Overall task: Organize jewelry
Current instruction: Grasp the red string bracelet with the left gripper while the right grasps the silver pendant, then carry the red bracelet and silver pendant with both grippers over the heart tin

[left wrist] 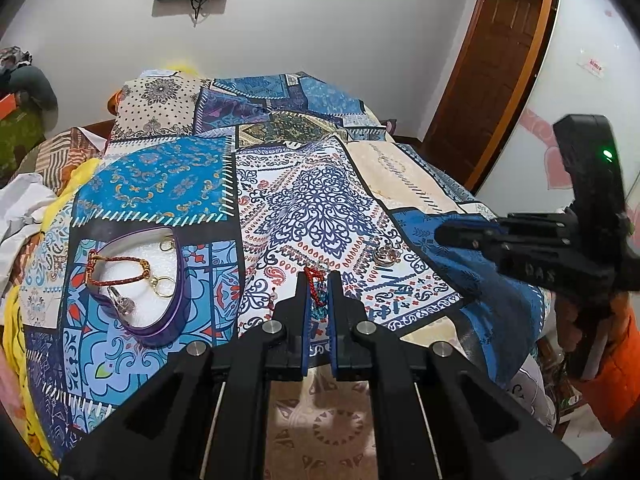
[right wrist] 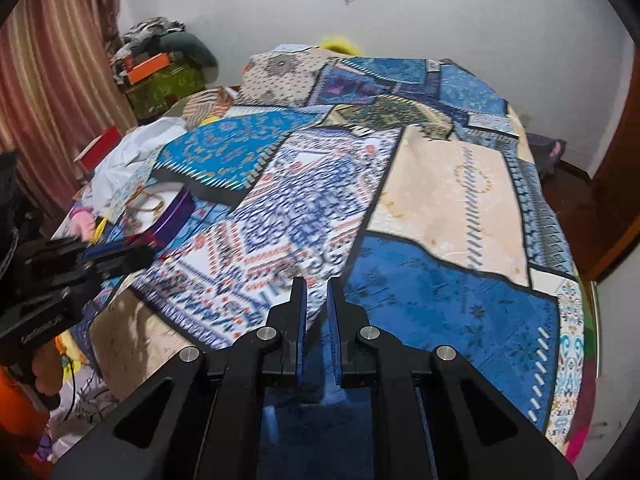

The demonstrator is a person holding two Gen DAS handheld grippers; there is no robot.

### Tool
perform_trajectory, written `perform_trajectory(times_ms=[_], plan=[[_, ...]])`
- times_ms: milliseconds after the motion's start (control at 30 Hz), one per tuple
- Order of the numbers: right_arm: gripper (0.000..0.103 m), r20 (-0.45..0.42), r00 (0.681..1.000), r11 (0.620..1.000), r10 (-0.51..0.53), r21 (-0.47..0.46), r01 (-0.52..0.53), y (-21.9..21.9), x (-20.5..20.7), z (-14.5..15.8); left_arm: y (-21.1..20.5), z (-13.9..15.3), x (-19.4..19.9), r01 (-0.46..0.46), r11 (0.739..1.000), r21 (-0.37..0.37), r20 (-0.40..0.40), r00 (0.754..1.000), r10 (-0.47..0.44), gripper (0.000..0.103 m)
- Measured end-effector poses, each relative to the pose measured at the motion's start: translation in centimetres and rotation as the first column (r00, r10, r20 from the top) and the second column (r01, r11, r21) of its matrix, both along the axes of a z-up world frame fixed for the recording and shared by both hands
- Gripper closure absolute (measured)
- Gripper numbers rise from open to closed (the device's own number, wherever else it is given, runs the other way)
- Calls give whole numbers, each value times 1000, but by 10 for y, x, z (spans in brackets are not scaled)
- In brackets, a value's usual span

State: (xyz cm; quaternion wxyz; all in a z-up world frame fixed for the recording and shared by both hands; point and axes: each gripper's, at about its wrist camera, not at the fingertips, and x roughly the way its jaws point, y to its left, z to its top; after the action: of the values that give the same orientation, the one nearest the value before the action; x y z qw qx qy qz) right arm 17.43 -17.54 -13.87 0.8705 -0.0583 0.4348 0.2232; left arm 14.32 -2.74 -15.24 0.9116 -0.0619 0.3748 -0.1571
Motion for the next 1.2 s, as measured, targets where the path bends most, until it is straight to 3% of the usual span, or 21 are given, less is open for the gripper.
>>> perform_trajectory(times_ms=[333, 500, 733, 867, 1200], plan=[[89, -103, 994, 997, 34, -67, -41, 13, 27, -29, 7, -6, 2, -14, 1000, -4, -14, 1000, 14, 97], [73, -69, 993, 987, 95, -122, -103, 26, 21, -34, 8, -11, 7, -20, 1000, -11, -30, 999, 20, 97], [75, -39, 991, 984, 125, -122, -129, 34, 23, -39, 6, -14, 9, -20, 1000, -11, -34, 999, 20, 97], [89, -27, 989, 984, 147, -98, -149, 38, 20, -41, 6, -15, 9, -24, 1000, -9, -36, 999, 24, 97], [89, -13, 996, 995, 90, -39, -91, 31, 18, -26, 7, -5, -1, -30, 1000, -9, -10, 1000, 30, 97]])
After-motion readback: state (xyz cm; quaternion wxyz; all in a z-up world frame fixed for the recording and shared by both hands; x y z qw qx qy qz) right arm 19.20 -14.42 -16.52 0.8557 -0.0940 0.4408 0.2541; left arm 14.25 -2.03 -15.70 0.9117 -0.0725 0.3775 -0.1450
